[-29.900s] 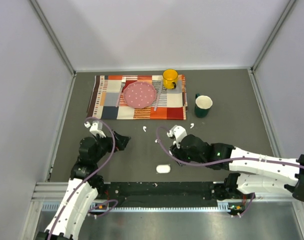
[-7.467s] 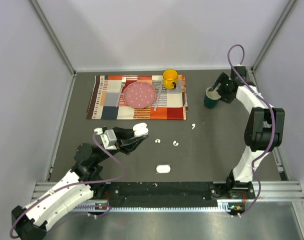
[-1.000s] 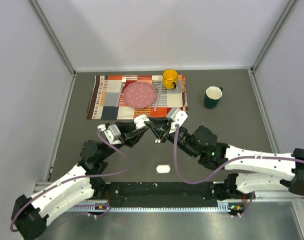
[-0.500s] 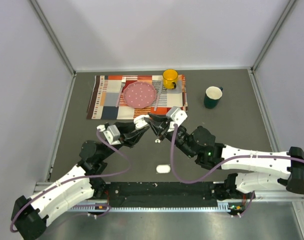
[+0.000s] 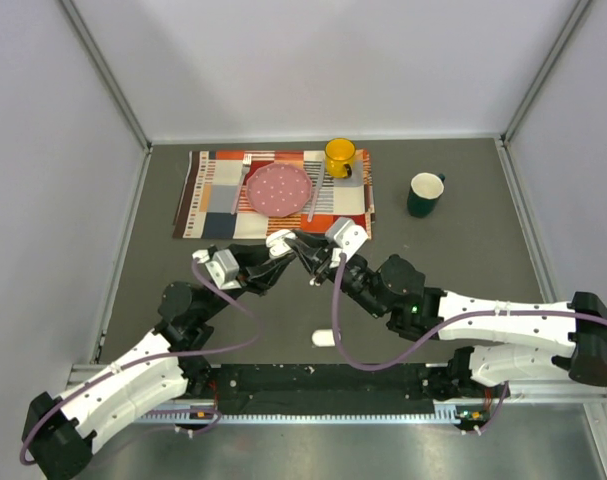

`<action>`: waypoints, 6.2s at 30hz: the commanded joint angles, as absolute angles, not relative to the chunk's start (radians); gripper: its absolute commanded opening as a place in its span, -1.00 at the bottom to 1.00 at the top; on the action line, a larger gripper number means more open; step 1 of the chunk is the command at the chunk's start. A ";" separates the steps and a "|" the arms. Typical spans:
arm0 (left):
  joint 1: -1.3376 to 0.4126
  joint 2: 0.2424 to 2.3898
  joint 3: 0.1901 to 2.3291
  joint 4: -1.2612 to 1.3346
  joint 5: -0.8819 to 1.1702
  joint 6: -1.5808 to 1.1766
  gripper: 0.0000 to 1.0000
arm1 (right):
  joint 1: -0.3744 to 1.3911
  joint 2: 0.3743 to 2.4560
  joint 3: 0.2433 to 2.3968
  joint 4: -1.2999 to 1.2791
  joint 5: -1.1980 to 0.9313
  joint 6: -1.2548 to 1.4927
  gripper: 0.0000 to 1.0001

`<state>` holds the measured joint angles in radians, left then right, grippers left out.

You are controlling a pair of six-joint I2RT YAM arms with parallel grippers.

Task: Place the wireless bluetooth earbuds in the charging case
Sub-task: Place the earbud in the charging case, then pick up the earbud from the center of the board.

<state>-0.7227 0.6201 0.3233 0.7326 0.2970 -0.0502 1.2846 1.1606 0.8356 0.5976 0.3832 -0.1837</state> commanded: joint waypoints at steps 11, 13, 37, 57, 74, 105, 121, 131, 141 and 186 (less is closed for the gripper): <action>-0.726 0.581 0.318 0.781 0.244 -0.052 -1.00 | 1.327 1.161 0.851 0.496 0.361 -0.293 -1.00; -0.726 0.586 0.319 0.785 0.250 -0.054 -1.00 | 1.330 1.167 0.862 0.485 0.348 -0.293 -1.00; -0.727 0.577 0.316 0.741 0.236 -0.028 -1.00 | 1.336 1.194 1.005 0.290 0.285 -0.064 0.19; -0.727 0.497 0.290 0.698 0.195 -0.025 -1.00 | 1.220 1.037 1.178 0.131 0.675 0.076 0.98; -0.726 0.281 0.272 0.474 0.058 0.015 -1.00 | 0.743 1.262 1.400 -0.621 0.310 0.587 0.98; -0.726 0.052 0.126 0.557 -0.064 0.147 -1.00 | 0.695 1.808 1.555 -0.614 0.047 0.644 0.68; -0.726 -0.164 0.077 0.342 -0.055 0.156 -1.00 | 0.805 2.017 1.640 -0.552 0.120 0.883 0.25; -0.726 -0.123 0.127 0.325 -0.035 0.130 -1.00 | 0.822 2.101 1.698 -0.525 0.101 0.907 0.04; -0.726 -0.112 0.146 0.344 -0.018 0.120 -1.00 | 0.842 2.143 1.730 -0.520 0.112 0.922 -0.06; -0.726 -0.132 0.161 0.324 -0.041 0.109 -1.00 | 0.885 2.238 1.779 -0.541 0.152 0.905 -0.26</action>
<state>-0.7242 0.0086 0.1181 0.2897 -0.0238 0.1070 0.8688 2.2158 1.7245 -0.5396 0.1242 0.9169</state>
